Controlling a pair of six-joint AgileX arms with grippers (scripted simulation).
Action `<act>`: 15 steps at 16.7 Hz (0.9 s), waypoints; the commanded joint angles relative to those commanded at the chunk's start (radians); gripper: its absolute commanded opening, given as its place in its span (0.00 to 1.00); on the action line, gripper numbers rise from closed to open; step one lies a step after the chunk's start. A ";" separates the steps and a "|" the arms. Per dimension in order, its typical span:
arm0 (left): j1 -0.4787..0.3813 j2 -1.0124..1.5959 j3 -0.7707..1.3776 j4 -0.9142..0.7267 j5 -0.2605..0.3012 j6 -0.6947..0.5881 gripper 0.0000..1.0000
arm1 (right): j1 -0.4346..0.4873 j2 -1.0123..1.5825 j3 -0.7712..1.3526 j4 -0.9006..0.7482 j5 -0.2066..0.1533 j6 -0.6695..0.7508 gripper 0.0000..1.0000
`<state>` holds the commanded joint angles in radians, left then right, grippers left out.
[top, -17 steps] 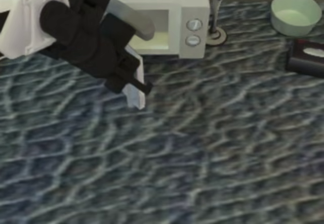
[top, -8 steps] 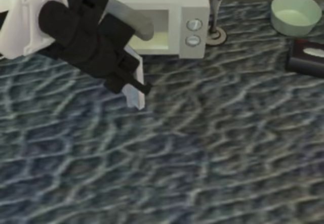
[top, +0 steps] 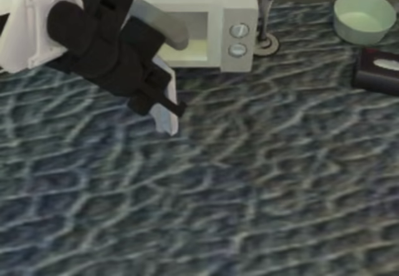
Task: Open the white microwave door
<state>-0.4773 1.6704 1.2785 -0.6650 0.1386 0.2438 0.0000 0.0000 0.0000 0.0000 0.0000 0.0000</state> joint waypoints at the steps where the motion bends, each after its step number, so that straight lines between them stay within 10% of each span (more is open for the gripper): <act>1: 0.000 0.000 0.000 0.000 0.000 0.000 0.00 | 0.000 0.000 0.000 0.000 0.000 0.000 1.00; 15: 0.043 -0.025 -0.026 -0.021 0.056 0.110 0.00 | 0.000 0.000 0.000 0.000 0.000 0.000 1.00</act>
<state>-0.4338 1.6459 1.2526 -0.6859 0.1950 0.3539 0.0000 0.0000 0.0000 0.0000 0.0000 0.0000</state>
